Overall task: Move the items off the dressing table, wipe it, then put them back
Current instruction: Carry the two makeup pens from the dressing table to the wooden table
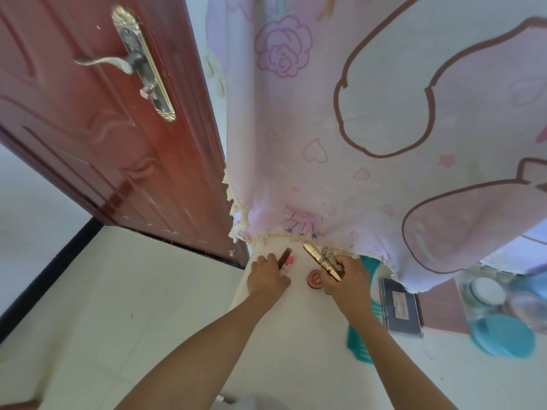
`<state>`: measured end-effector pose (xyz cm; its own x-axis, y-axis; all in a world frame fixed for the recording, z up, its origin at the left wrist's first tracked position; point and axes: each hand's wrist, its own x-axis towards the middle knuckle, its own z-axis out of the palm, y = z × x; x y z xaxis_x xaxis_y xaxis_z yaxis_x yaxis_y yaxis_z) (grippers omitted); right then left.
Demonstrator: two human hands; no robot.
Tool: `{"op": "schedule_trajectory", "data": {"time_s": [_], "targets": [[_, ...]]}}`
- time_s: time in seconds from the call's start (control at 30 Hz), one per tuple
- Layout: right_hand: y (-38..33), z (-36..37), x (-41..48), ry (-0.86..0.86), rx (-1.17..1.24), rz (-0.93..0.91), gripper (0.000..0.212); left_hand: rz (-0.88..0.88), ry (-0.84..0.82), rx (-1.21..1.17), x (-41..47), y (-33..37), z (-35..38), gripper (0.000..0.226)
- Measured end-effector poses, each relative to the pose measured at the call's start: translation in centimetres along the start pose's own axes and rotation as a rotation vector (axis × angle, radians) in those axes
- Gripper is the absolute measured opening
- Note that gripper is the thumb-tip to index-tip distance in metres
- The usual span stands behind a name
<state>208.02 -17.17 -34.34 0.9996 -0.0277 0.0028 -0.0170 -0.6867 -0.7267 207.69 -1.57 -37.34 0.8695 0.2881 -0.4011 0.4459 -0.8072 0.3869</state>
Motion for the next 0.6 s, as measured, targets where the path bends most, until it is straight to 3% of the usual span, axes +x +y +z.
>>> {"op": "schedule_trajectory", "data": {"time_s": [0.27, 0.37, 0.53, 0.6], "targets": [[0.8, -0.2, -0.4, 0.000, -0.016, 0.018, 0.025, 0.019, -0.048, 0.026, -0.5, 0.0, 0.2, 0.041], [0.9, -0.2, -0.7, 0.009, -0.019, 0.005, 0.024, 0.049, -0.045, 0.022, -0.6, -0.1, 0.3, 0.033], [1.2, -0.4, -1.1, 0.001, -0.007, 0.015, 0.018, 0.104, -0.068, -0.163, -1.2, -1.2, -0.3, 0.010], [1.2, -0.5, -1.2, 0.002, 0.003, 0.028, 0.018, 0.108, -0.081, -0.278, -1.5, -1.6, -0.4, 0.019]]}}
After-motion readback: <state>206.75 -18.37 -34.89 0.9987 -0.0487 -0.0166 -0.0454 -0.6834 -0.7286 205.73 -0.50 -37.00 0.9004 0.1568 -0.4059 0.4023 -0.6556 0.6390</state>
